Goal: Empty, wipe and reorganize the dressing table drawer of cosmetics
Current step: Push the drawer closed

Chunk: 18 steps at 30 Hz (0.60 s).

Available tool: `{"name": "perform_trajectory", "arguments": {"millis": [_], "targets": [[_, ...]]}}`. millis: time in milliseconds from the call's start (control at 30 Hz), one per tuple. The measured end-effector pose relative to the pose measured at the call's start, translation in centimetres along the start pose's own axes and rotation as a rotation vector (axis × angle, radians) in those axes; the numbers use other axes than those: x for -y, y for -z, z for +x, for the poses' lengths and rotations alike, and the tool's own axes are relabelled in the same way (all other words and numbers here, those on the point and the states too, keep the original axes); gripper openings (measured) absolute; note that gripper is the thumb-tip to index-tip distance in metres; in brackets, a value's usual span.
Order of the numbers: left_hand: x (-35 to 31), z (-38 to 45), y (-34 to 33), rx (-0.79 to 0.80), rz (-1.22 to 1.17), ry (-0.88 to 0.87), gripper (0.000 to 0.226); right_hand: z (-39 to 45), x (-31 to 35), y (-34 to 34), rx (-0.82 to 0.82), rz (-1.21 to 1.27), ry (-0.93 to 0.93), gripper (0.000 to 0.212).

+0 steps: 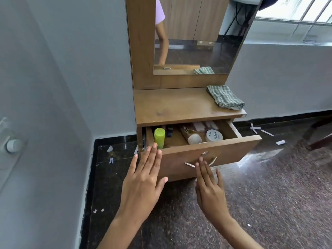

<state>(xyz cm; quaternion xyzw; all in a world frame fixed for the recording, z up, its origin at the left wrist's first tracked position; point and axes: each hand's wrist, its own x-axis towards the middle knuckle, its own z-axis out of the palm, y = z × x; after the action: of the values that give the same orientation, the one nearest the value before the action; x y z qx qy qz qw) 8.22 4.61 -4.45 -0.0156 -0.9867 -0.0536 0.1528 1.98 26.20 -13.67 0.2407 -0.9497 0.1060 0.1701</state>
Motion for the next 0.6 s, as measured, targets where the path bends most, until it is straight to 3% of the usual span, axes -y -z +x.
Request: {"name": "perform_trajectory", "arguments": {"millis": [233, 600], "targets": [[2.0, 4.2, -2.0, 0.025, 0.065, 0.027, 0.105, 5.1, -0.1, -1.6, 0.003, -0.016, -0.003, 0.056], [2.3, 7.1, -3.6, -0.01, 0.111, 0.039, 0.098, 9.3, -0.2, -3.0, 0.035, -0.03, -0.027, 0.058]]}}
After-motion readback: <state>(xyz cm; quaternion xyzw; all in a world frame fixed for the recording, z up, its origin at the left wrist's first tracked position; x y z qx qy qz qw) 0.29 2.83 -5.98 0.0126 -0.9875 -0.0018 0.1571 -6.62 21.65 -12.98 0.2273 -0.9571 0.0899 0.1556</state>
